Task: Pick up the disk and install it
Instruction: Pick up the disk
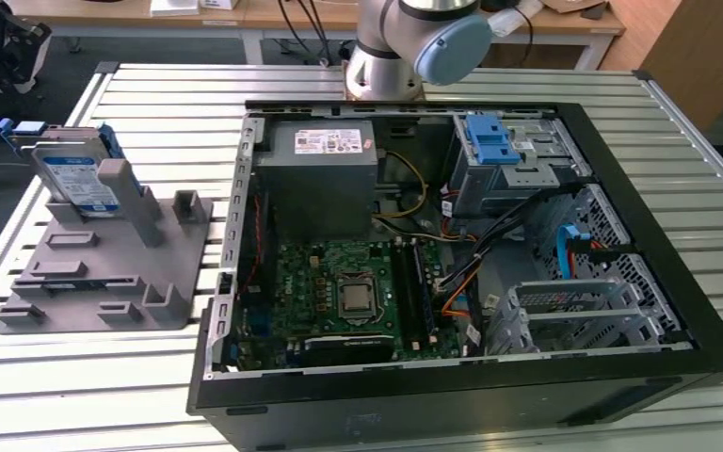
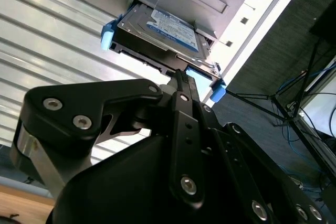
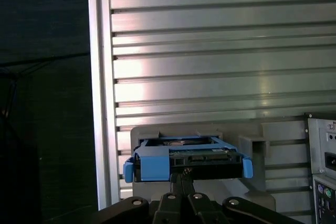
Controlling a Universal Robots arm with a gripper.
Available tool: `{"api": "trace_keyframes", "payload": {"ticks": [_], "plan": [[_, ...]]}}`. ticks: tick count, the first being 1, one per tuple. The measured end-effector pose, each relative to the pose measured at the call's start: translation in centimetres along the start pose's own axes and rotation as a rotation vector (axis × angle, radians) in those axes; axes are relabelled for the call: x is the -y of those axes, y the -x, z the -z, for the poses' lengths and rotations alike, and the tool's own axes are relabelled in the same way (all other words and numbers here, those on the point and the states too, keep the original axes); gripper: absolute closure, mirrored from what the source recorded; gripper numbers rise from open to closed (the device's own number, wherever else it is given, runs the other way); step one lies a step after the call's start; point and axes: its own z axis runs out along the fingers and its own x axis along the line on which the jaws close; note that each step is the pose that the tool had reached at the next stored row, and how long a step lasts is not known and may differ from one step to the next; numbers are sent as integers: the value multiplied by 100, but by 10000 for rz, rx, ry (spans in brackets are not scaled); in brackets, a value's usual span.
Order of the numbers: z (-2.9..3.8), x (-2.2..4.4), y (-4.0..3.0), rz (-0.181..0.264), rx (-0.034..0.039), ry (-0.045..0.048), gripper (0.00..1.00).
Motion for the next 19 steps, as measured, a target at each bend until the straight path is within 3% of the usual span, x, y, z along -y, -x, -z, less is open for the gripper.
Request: {"api": "trace_keyframes", "payload": {"ticks": [9, 19], "plan": [[0, 0, -1, 68, -2, 1, 89], [-4, 0, -1, 1786, -75, 20, 89]]}}
